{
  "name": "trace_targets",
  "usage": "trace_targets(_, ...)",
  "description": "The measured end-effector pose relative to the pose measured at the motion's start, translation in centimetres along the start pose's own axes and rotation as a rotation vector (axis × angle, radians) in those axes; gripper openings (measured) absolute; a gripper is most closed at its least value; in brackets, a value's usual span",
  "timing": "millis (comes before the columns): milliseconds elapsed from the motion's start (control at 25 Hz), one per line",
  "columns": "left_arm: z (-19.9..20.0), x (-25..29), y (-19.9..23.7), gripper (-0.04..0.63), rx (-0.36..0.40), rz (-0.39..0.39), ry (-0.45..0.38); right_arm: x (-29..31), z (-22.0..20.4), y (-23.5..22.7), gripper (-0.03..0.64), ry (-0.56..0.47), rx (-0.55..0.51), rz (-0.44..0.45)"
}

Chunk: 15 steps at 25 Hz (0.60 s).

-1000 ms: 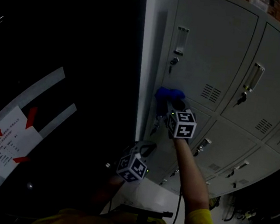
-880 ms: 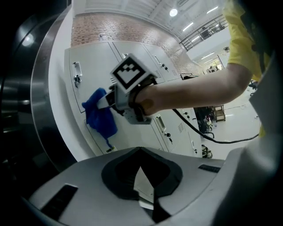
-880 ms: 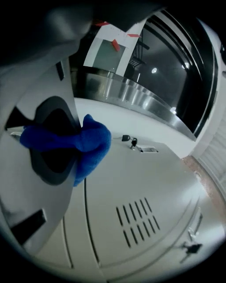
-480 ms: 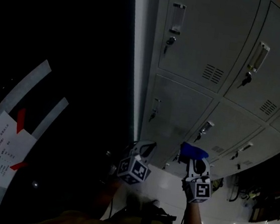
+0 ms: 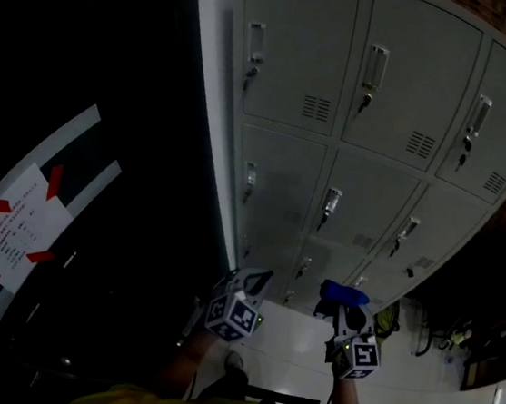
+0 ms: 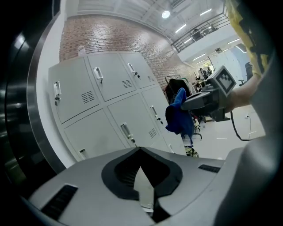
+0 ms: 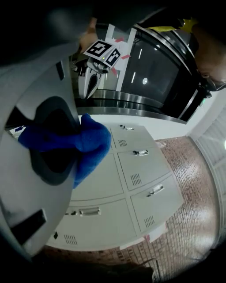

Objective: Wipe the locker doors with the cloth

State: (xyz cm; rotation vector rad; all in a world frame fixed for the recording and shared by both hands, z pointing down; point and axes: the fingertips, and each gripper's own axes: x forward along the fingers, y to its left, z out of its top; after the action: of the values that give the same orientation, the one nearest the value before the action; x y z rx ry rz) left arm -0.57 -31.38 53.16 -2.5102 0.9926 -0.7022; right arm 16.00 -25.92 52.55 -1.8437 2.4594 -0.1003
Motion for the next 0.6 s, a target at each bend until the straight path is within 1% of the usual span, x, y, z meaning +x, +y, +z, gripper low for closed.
trace_targets(120, 1.3, -2.6, -5.9, -0.006, -0.023, 0.012, 0.004, -8.5, 0.1, -0.9, 0.072, 0.009, -0.01, -0.004)
trace_targets(240, 2.5, -5.7, -11.8, -0.006, -0.066, 0.009, 0.011, -17.1, 0.2, -2.4, 0.072, 0.009, -0.021, -0.04)
trace_targets(320, 3.4, -7.9, -15.4, -0.006, -0.075, 0.0, 0.022, -21.9, 0.3, -3.0, 0.072, 0.01, -0.013, -0.059)
trace_targets(480, 6.0, -12.1, -21.3, -0.006, -0.071, -0.005, 0.021, -29.3, 0.2, -3.2, 0.071, 0.028, 0.03, -0.056)
trace_targets(600, 8.3, -14.5, -24.5, -0.006, -0.058, -0.027, -0.003, -32.8, 0.9, -2.6, 0.071, 0.005, 0.034, -0.062)
